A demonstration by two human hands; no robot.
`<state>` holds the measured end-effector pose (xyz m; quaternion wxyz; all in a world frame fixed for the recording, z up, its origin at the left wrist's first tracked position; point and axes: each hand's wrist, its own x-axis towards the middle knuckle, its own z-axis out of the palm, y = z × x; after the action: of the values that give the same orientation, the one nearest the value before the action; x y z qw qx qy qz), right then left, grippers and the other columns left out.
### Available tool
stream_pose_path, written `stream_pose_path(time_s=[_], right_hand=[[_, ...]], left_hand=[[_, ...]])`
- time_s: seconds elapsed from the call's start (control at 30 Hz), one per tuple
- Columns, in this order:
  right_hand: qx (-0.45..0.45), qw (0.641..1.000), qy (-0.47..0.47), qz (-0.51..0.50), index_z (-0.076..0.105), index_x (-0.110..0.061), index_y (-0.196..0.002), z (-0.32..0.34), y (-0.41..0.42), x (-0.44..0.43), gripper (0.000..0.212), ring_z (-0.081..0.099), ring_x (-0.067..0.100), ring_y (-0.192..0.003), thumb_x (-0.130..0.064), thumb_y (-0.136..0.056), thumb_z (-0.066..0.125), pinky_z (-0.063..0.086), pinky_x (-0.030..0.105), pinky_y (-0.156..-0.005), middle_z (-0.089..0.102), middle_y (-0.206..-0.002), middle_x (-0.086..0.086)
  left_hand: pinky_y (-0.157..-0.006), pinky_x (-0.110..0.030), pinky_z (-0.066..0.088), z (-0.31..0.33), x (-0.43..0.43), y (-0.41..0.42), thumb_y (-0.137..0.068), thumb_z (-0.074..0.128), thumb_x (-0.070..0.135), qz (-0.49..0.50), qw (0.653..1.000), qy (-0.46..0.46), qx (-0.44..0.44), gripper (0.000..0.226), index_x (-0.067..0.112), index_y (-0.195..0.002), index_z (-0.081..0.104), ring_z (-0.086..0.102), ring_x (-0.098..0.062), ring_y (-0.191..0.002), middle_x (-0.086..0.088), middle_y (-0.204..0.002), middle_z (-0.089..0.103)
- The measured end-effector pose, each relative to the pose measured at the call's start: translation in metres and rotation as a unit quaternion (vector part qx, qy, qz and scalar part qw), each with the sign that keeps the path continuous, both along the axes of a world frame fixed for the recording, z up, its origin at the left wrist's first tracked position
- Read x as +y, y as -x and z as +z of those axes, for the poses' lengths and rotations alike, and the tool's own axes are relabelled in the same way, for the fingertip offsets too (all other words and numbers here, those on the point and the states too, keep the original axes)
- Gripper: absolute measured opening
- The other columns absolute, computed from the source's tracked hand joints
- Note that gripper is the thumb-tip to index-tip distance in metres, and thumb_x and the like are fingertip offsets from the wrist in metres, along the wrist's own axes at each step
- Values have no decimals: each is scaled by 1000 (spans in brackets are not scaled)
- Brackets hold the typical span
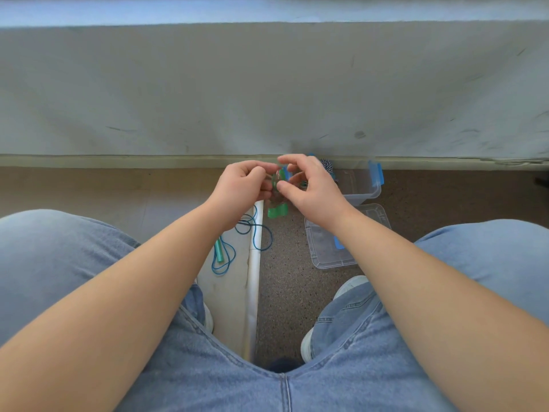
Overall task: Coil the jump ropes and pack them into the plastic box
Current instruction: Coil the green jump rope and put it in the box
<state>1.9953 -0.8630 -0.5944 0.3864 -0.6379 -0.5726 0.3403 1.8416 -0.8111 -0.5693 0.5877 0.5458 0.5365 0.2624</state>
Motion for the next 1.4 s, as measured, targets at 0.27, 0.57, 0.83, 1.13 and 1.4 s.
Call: stream_pose_path(time_s=[0.27, 0.57, 0.83, 1.13, 1.4], right_hand=[[-5, 1000, 11, 12, 67, -32, -106, -1, 7, 0, 29, 54, -1, -86, -29, -79, 78, 44, 25, -80, 57, -99, -7], [151, 982, 77, 85, 58, -26, -95, 1, 21, -5, 28, 56, 12, -71, -26, -76, 79, 53, 38, -74, 67, -87, 1], [143, 973, 104, 149, 57, -16, -98, 6, 27, -14, 23, 57, 5, -68, -11, -85, 75, 54, 28, -66, 61, -80, -16], [92, 983, 153, -31, 65, -25, -114, -17, 15, 0, 40, 67, 14, -95, -27, -77, 79, 57, 45, -89, 67, -105, -5], [128, 959, 225, -111, 63, -17, -122, -38, -3, 21, 43, 65, 18, -102, -23, -83, 79, 55, 41, -94, 66, -113, 2]], left_hand=[[-62, -25, 50, 0, 5, -3, -92, 33, -2, 57, 997, 19, -44, 37, 16, -92, 65, 55, -12, -60, -2, -64, 57], [-50, -26, 48, -4, 7, -9, -99, 24, -1, 172, 974, 126, -72, 33, 12, -115, 50, 49, -16, -48, -7, -63, 45], [-58, -28, 46, -19, 20, 4, -92, 18, -9, 182, 968, 167, -36, 47, 18, -121, 43, 45, -16, -58, -9, -74, 46], [-71, -29, 61, -32, 24, 1, -104, 38, 10, 175, 968, 165, -74, 19, 14, -111, 56, 72, -20, -86, -13, -103, 60], [-74, -35, 61, -44, 26, -14, -101, 40, 8, 68, 980, 188, 11, 32, 15, -130, 54, 70, -23, -96, -9, -116, 56]])
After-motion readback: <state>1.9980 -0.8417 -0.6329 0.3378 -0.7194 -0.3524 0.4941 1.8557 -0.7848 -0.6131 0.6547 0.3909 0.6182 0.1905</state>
